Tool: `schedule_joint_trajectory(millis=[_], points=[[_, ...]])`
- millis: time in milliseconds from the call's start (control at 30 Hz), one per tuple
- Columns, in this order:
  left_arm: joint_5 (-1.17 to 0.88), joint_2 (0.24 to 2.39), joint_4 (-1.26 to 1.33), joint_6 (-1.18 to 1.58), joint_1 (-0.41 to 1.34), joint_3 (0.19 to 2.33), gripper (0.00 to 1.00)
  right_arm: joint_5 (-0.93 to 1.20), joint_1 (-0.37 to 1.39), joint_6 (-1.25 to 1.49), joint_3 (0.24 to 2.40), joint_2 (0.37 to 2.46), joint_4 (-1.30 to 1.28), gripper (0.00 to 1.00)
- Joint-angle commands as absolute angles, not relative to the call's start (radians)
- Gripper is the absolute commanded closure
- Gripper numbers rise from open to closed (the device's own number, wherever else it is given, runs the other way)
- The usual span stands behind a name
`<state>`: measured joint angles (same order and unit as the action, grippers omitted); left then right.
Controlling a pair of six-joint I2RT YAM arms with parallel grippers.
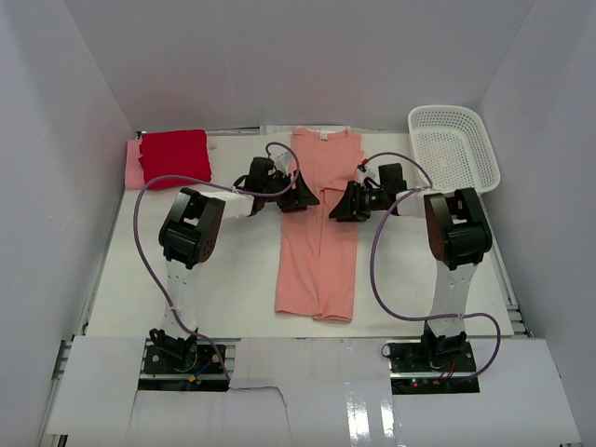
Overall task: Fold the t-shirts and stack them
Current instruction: Rotate the tshirt 90 degrees, then grab the bottom of the folded rectangular tshirt with both arms
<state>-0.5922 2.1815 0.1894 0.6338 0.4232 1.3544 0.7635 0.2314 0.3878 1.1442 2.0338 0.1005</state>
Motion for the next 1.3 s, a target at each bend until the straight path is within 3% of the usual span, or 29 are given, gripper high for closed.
schedule_joint_trajectory(millis=[0,300,467,633,800,1033,1267], points=[[-0.54,2.224,0.149,0.611,0.377,1.382,0.26,0.687,0.232,0.345,1.189,2.097,0.034,0.46],[-0.555,2.122,0.126,0.629,0.364,1.344,0.27,0.712,0.229,0.322,1.226,2.065,0.026,0.43],[-0.549,1.924,0.075,0.632,0.364,1.272,0.25,0.759,0.229,0.314,1.226,1.999,0.022,0.41],[-0.589,1.718,0.015,0.632,0.364,1.23,0.24,0.793,0.25,0.319,1.152,1.803,0.022,0.39],[-0.629,1.484,-0.064,0.637,0.364,1.094,0.23,0.733,0.276,0.348,0.866,1.51,-0.069,0.38],[-0.629,1.33,-0.176,0.669,0.397,0.745,0.23,0.643,0.307,0.508,0.441,1.146,-0.136,0.39],[-0.568,1.319,-0.29,0.707,0.451,0.655,0.23,0.617,0.339,0.638,0.27,0.914,-0.252,0.39]])
